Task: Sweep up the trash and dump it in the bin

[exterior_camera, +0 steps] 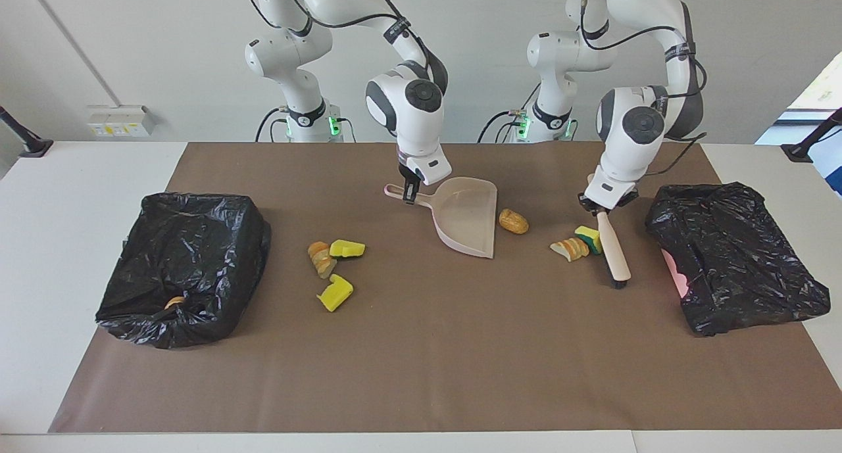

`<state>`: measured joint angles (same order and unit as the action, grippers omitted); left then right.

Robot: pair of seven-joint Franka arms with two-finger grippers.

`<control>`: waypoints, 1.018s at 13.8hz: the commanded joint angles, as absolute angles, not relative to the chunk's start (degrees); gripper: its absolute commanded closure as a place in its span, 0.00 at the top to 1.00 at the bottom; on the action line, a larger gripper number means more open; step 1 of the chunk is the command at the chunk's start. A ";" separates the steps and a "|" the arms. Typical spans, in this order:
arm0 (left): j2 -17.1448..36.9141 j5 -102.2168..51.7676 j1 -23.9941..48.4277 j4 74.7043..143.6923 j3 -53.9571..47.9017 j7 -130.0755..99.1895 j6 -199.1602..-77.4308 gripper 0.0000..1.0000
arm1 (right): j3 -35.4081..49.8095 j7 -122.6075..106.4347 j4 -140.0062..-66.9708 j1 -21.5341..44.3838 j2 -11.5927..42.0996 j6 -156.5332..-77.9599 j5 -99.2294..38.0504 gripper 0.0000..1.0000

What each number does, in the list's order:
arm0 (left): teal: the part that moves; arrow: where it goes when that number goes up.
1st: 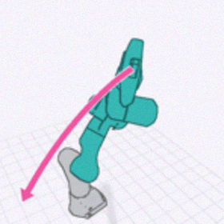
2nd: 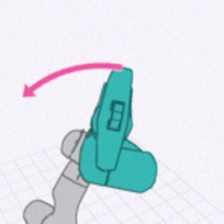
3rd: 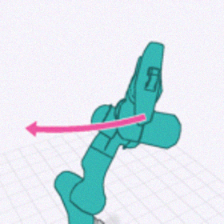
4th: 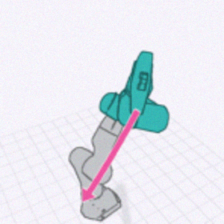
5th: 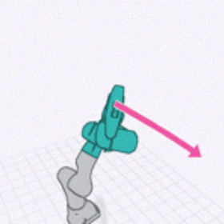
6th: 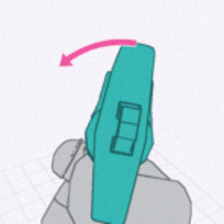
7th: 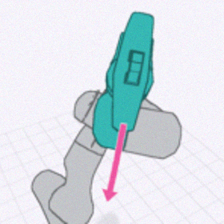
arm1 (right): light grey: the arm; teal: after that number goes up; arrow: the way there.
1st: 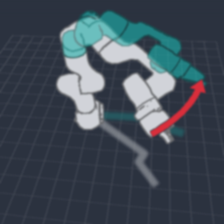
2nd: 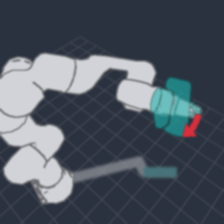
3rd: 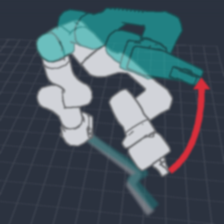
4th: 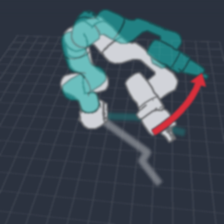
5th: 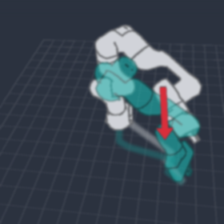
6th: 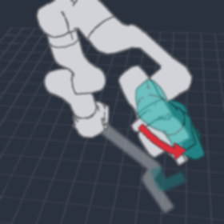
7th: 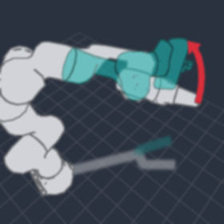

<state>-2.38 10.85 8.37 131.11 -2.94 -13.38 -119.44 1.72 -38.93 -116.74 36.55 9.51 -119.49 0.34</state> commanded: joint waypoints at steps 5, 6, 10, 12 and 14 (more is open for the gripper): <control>-7.03 3.63 22.83 135.09 -2.37 -14.06 -117.69 0.00 | 1.58 -36.65 -116.89 36.47 10.02 -120.41 0.53 0.00; -7.21 1.25 25.20 135.09 -2.37 -14.15 -117.51 0.00 | 1.58 -36.65 -116.89 36.47 10.02 -120.41 0.53 0.00; -6.95 -2.11 32.25 132.73 -2.37 -18.45 -116.11 0.00 | 1.58 -36.65 -116.90 36.47 10.02 -120.24 0.53 0.00; -7.03 -2.28 31.82 128.87 -2.29 -18.28 -110.95 0.00 | 1.58 -36.65 -116.89 36.47 10.02 -120.15 0.53 0.00; -9.04 -4.81 30.94 125.26 -1.67 -18.02 -106.28 0.00 | 1.58 -36.65 -116.89 36.47 10.02 -120.06 0.53 0.00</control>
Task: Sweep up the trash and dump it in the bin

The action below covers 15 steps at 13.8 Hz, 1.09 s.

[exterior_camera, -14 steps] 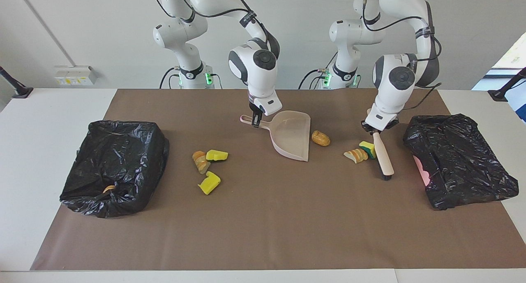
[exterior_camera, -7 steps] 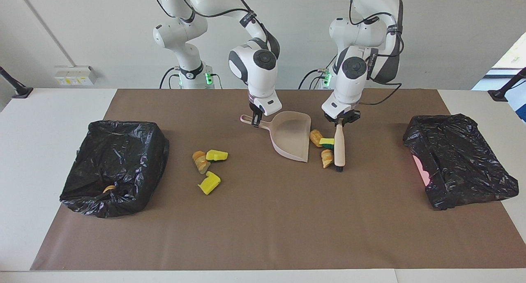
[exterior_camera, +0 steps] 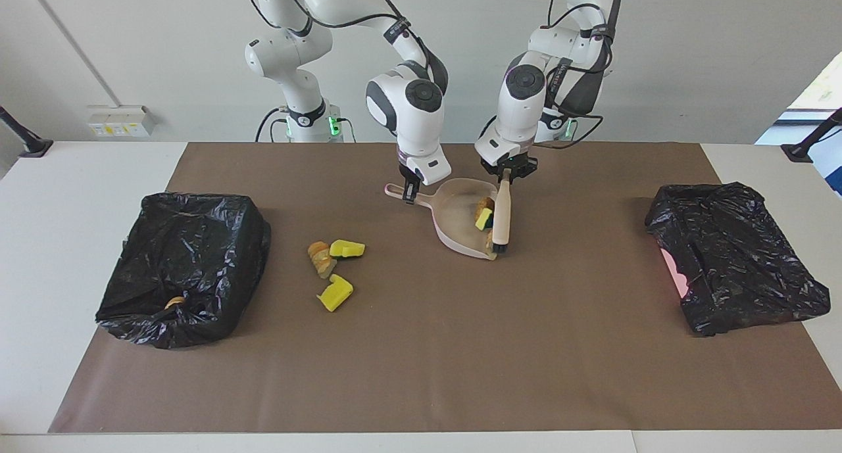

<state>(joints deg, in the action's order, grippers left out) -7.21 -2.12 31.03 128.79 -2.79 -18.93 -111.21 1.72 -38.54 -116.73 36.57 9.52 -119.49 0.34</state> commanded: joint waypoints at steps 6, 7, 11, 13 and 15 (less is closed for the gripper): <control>-10.55 -6.33 26.29 124.10 -1.49 -15.14 -104.41 0.00 | 1.58 -36.56 -116.89 36.39 10.02 -120.06 0.53 0.00; -10.55 -6.33 25.84 124.19 -1.41 -13.46 -105.46 0.00 | 1.58 -36.65 -116.89 36.39 10.02 -120.15 0.53 0.00; -9.06 -6.33 24.78 124.63 -1.49 -13.00 -109.85 0.00 | 1.50 -36.65 -116.63 36.21 10.11 -119.97 0.62 0.00; -9.05 -6.42 25.92 124.63 -1.67 -13.53 -110.21 0.00 | 1.23 -37.26 -116.28 34.90 8.71 -119.18 0.62 0.00; -8.97 -6.42 26.01 124.45 -1.67 -14.15 -110.39 0.00 | 1.23 -39.01 -116.10 32.09 6.34 -116.99 0.62 0.00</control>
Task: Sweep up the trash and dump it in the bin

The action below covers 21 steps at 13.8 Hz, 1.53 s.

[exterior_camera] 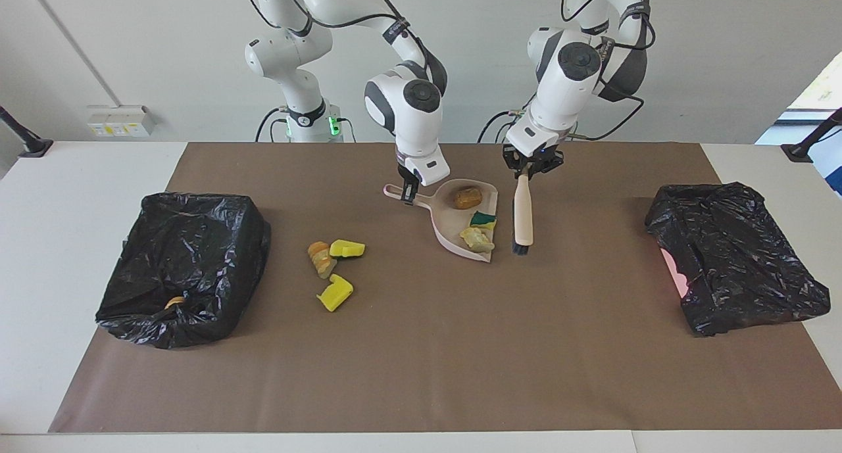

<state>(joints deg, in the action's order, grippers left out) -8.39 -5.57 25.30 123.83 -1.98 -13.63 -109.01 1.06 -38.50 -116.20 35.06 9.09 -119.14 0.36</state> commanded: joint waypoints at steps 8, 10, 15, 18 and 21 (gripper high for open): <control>-8.97 -6.42 38.38 128.48 -2.29 -35.82 -113.02 0.00 | 1.05 -55.27 -110.14 12.25 -0.61 -107.76 0.62 0.00; -10.71 -6.42 42.79 134.62 -2.37 -38.84 -117.49 0.00 | 0.97 -57.64 -107.50 6.71 -0.44 -106.88 0.62 0.00; -10.99 -6.42 52.37 140.98 -2.37 -50.17 -124.98 0.00 | 0.70 -67.22 -103.28 -7.27 2.10 -106.79 0.88 0.00; -12.03 -6.42 52.91 142.64 -2.46 -51.41 -125.94 0.00 | 0.70 -74.94 -98.20 -14.30 4.73 -107.05 6.84 0.00; -13.71 -6.42 55.45 144.67 -2.46 -53.17 -127.18 0.04 | 0.70 -84.70 -93.34 -18.72 7.12 -107.22 11.57 0.00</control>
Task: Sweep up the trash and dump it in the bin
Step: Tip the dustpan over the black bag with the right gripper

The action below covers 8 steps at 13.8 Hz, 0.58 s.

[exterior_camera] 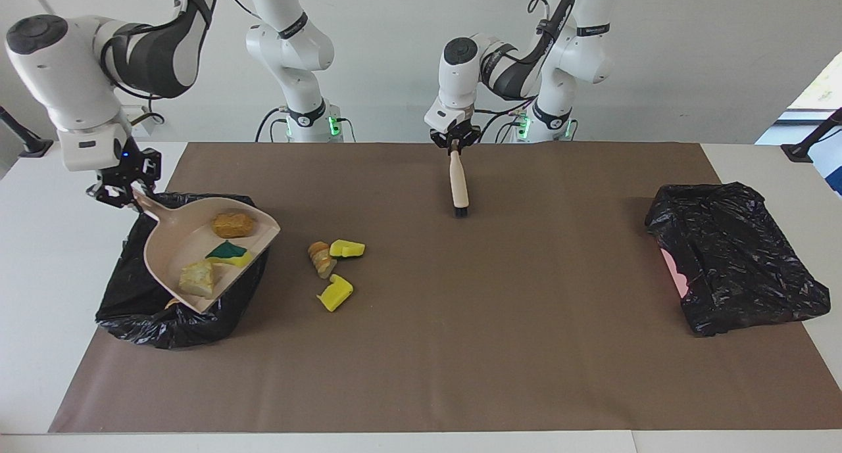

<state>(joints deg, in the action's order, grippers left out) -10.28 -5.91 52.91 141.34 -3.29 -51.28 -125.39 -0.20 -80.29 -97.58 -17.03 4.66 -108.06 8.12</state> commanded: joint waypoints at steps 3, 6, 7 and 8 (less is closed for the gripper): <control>-13.18 -6.50 57.66 144.93 -2.46 -54.05 -128.05 0.08 | 0.79 -86.74 -94.57 -18.55 6.95 -107.75 20.19 0.00; -13.36 -6.68 57.83 145.11 -2.46 -53.35 -127.88 0.27 | 1.31 -91.56 -96.32 -17.06 6.24 -108.02 28.79 0.00; -13.19 -6.59 57.75 145.11 -2.37 -52.91 -127.88 0.30 | 1.49 -93.32 -97.11 -16.35 5.81 -108.89 32.13 0.00; -13.10 -6.68 57.83 145.11 -2.46 -52.56 -127.88 0.33 | 1.49 -95.08 -98.25 -16.35 5.54 -111.68 34.17 0.00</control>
